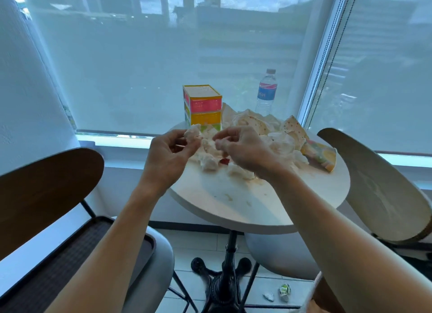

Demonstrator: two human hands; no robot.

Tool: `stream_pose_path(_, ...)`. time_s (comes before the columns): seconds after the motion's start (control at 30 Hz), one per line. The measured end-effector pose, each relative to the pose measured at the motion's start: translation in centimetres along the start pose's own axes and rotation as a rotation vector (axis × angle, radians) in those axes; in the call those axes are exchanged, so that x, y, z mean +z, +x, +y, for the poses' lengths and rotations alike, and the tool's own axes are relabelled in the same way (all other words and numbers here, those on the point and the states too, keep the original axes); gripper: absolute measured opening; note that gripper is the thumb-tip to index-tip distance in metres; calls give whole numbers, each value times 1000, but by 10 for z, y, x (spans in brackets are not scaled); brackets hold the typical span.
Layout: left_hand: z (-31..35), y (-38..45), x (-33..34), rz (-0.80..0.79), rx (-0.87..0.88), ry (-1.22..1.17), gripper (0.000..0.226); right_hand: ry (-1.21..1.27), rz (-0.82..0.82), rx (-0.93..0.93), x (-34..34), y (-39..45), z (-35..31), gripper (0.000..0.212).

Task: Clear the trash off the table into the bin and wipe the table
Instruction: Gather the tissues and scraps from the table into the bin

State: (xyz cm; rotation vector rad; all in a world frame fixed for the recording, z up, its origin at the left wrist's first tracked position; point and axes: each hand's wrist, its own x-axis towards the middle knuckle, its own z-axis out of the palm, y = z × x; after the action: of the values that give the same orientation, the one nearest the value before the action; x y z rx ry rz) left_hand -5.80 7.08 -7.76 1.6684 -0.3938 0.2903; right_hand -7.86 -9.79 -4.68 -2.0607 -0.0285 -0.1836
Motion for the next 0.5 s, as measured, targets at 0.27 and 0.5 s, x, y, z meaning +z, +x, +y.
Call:
stream_pose_path(0.27, -16, 1, -18, 63, -108, 22, 6, -689, -35, -159, 43, 9, 21, 41)
stream_pose_path(0.5, -16, -3, -14, 47, -134, 42, 6, -480, 131, -242, 27, 8, 10, 27)
